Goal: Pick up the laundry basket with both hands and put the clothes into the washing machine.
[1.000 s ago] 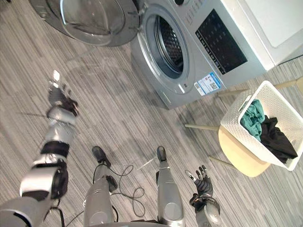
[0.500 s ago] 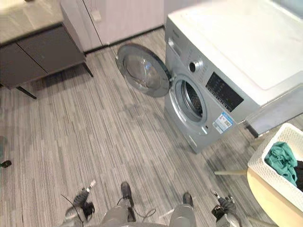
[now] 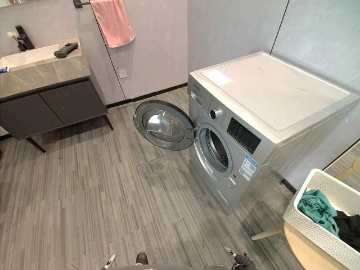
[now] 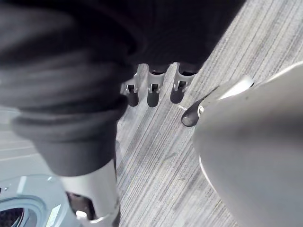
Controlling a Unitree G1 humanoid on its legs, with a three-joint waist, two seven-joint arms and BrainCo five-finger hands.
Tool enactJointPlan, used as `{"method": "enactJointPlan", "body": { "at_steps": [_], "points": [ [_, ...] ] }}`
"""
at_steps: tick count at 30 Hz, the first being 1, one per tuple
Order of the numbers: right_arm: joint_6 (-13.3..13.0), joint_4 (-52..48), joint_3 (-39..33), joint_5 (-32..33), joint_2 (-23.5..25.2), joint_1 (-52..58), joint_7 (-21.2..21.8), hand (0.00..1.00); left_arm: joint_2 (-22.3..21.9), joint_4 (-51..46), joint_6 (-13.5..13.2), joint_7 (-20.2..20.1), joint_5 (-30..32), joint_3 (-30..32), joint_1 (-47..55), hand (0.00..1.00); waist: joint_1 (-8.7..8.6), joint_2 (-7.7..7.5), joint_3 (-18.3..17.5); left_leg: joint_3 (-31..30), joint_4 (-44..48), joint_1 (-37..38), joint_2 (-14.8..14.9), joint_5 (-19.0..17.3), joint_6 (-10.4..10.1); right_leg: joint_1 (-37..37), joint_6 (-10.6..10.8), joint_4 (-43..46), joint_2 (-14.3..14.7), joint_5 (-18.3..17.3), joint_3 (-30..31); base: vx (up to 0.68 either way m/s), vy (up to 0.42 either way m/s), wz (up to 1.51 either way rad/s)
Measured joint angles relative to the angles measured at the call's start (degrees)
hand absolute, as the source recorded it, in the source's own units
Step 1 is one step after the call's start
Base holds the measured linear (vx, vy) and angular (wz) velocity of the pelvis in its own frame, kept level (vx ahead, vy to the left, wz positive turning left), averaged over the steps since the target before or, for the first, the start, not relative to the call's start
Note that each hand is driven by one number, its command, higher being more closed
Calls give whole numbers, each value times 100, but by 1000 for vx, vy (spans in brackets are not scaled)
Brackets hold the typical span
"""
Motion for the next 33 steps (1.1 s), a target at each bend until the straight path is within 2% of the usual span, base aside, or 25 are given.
{"method": "enactJointPlan", "body": {
  "at_steps": [1,2,3,4,5,6,7,8,9,10,11,14,17,19,21,24,25,26,27,28,29,30,31,32,33],
  "points": [
    [12,7,-4,-80,41,0,-15,0,-8,-7,1,0,-97,12,-9,0,86,-18,15,-152,494,-84,-18,-114,30,135,-21,8,-3,-19,34,54,7,-13],
    [12,-7,-22,-142,18,-6,-27,0,-13,-71,-2,2,-159,19,-17,0,73,-40,22,-303,1084,-234,-165,-390,-181,230,-1,43,-76,-56,36,79,48,-15],
    [11,-23,-29,-167,-1,-42,-36,0,-46,-125,-8,3,-195,19,-29,0,85,-41,24,-524,1671,-379,-436,-859,-189,226,64,93,-148,-62,105,65,77,-11],
    [11,-23,-27,-167,7,-94,-41,0,-74,-150,-14,6,-232,18,-32,0,106,-34,28,-698,1984,-451,-661,-1147,-100,222,91,96,-184,-69,175,69,182,-54],
    [17,-54,-6,-158,99,-245,-41,0,-171,-149,-31,2,-264,21,-28,0,142,63,49,-1019,2017,-346,-867,-1650,142,194,154,102,-136,-84,403,59,185,-58],
    [17,-121,0,-150,193,-282,-38,0,-141,-147,-33,-1,-263,36,-51,0,147,80,72,-1005,2003,-311,-916,-1711,225,168,150,128,-143,-86,506,53,205,-64],
    [16,-222,69,-145,410,-323,-5,0,-71,-153,-41,-5,-258,45,-87,0,115,-31,107,-873,1926,-290,-930,-1704,246,73,64,161,-136,-33,633,20,115,-37],
    [18,-265,140,-112,471,-364,5,0,-44,-157,-43,-6,-257,46,-124,0,102,-76,115,-805,1874,-268,-911,-1715,295,25,2,176,-133,9,654,15,106,-61],
    [19,-314,174,-42,589,-404,6,0,-31,-159,-41,-6,-251,77,-100,0,120,-124,106,-567,1701,-144,-842,-1714,326,-66,-152,178,-94,114,793,4,88,-91],
    [8,-431,244,3,674,-423,0,0,-38,-158,-22,-3,-185,121,-78,0,117,-135,99,-296,1437,17,-793,-1644,365,-107,-274,174,-68,202,874,-3,78,-104],
    [5,-480,292,58,702,-407,-1,0,-31,-158,-14,-1,-92,120,-78,0,106,-147,85,-190,1269,119,-794,-1595,361,-159,-310,169,-66,230,910,13,37,-108],
    [-21,-842,485,224,709,-153,-41,0,-45,-156,-2,9,240,-29,-294,0,54,-162,-6,263,492,447,-818,-1296,339,-446,-207,151,-72,410,964,80,-40,-74],
    [-79,-1030,457,289,605,-14,-68,0,-280,-155,-11,10,587,-220,-714,0,-101,-59,38,506,21,735,-743,-1019,271,-702,-202,358,106,413,1021,179,-111,-50],
    [-98,-1134,382,285,568,11,-76,0,-408,-176,-11,9,644,-229,-817,0,-84,17,57,921,-2,934,-523,-986,253,-1178,-213,1085,350,424,506,149,-131,-119],
    [-109,-1163,386,269,466,30,-113,0,-555,-176,-8,7,655,-206,-854,0,-100,113,116,1470,-147,1361,-395,-982,247,-1262,-332,1322,319,499,-408,114,-123,-136],
    [-104,-1142,341,275,382,52,-127,0,-677,-210,-8,-7,651,-321,-949,0,-260,149,192,1810,-285,1728,-353,-937,236,-1281,-437,1366,387,466,-411,87,-88,-85],
    [-99,-1130,170,279,351,47,-137,0,-682,-227,-17,3,648,-395,-985,0,-295,225,289,1803,-295,1796,-312,-934,236,-1380,-544,1538,380,337,-460,12,-123,-17],
    [-53,-1106,-47,279,340,129,-154,0,-693,-243,-33,4,646,-498,-978,0,-320,169,321,1777,-364,1871,-320,-938,216,-1550,-663,2191,156,29,-587,9,-152,7],
    [-28,-1064,-140,279,350,198,-161,0,-675,-240,-33,4,646,-554,-970,0,-352,119,339,1744,-408,1925,-348,-934,196,-1612,-590,2521,-87,-112,-659,-5,-166,42],
    [2,-1000,-442,331,407,299,-172,0,-596,-239,-40,9,646,-723,-909,0,-386,20,349,1714,-497,2050,-391,-904,70,-1594,-539,2735,-574,-183,-659,31,-209,37],
    [33,-828,-633,276,416,351,-186,0,-459,-271,-44,8,644,-747,-771,0,-370,-137,278,1657,-548,2133,-407,-928,-182,-1548,-470,2378,-896,91,-538,55,-247,15],
    [59,-711,-743,273,437,321,-185,0,-354,-263,-54,9,650,-746,-754,0,-347,-264,241,1566,-568,2162,-383,-933,-304,-1471,53,2215,-800,-6,-434,94,-340,-40],
    [68,-496,-929,271,434,261,-178,0,-234,-129,-32,11,651,-731,-746,0,-270,-146,247,1532,-598,2151,-171,-877,-361,-1339,262,1794,-551,-230,-487,89,-303,-59],
    [70,-446,-1027,250,345,230,-176,0,-256,-69,-6,9,654,-713,-738,0,-248,5,255,1481,-597,2118,-25,-863,-345,-1333,174,1638,-374,-156,-481,81,-323,-68],
    [80,-363,-1164,158,200,224,-180,0,-315,-1,18,3,656,-662,-694,0,-257,111,247,1430,-585,2070,73,-680,-306,-1359,115,1537,-185,-108,-445,73,-274,-50]
  ]
}}
